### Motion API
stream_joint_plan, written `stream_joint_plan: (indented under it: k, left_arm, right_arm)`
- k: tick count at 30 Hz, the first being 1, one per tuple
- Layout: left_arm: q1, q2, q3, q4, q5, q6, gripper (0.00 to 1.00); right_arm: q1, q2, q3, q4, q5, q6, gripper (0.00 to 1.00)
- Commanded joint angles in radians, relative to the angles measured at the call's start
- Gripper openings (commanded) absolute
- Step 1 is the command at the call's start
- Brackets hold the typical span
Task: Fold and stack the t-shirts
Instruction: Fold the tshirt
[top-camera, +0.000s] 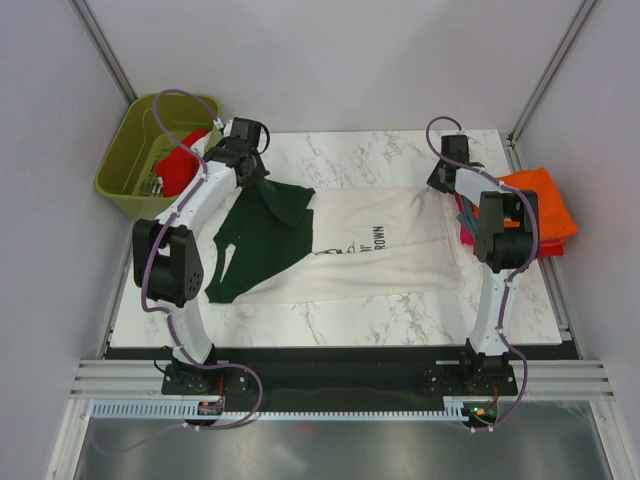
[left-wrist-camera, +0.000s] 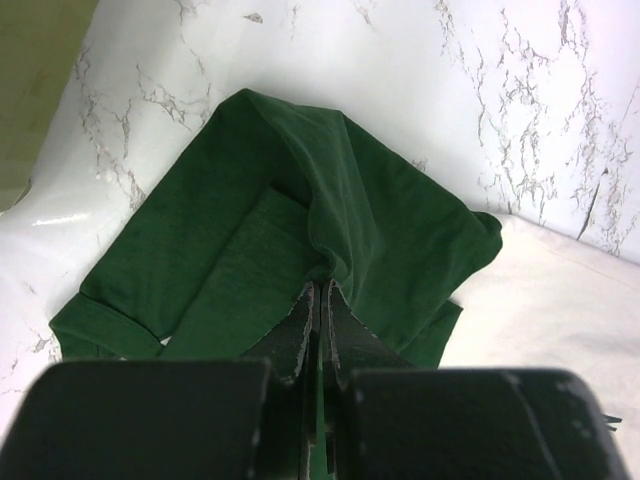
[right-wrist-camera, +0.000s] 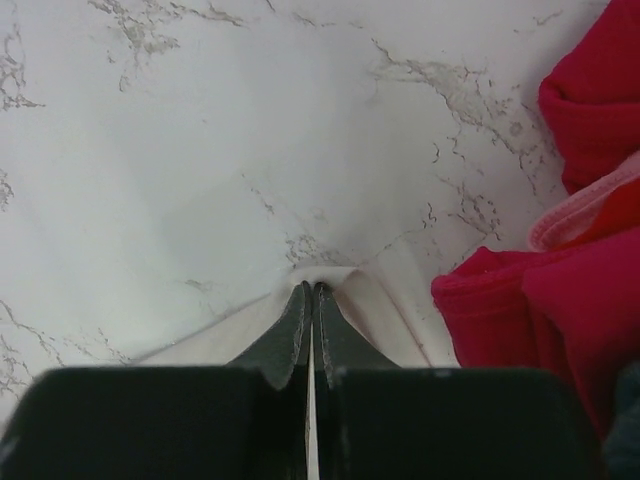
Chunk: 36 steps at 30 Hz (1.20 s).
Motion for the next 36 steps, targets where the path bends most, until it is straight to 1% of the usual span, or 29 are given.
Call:
stream_joint_plan:
  k: [1,9,14,25,26,28,36]
  left_arm:
    - [0.004,-0.04,0.018,0.0,0.012,0.0,0.02]
    - [0.005,-0.137,-0.011,-0.012,0.032,-0.011,0.02]
    - [0.005,-0.204,-0.022,-0.032,0.035,-0.012,0.02]
    - [0.004,-0.327,-0.082,-0.071,0.044,-0.023,0.02]
    - [0.005,-0.338,-0.092,-0.077,0.045,-0.026,0.02]
    - [0.005,-0.367,-0.101,-0.081,0.05,-0.031,0.02]
    - [0.005,-0.473,-0.192,-0.092,0.096,-0.051,0.02]
  right_arm:
    - [-0.005,-0.1,0.005,-0.011,-0.011,-0.015,0.0]
    - [-0.012,-0.209,-0.047,-0.05,-0.077,-0.029,0.0]
    - [-0.015,-0.234,-0.075,-0.07,-0.094,-0.03,0.0]
    - [-0.016,-0.318,-0.167,-0.091,-0.111,-0.036,0.0]
    - [-0.042,-0.335,-0.182,-0.093,-0.108,-0.036,0.0]
    - [-0.044,-0.351,-0.199,-0.096,-0.102,-0.041,0.0]
    - [-0.056,-0.435,-0.293,-0.105,-0.081,-0.045,0.0]
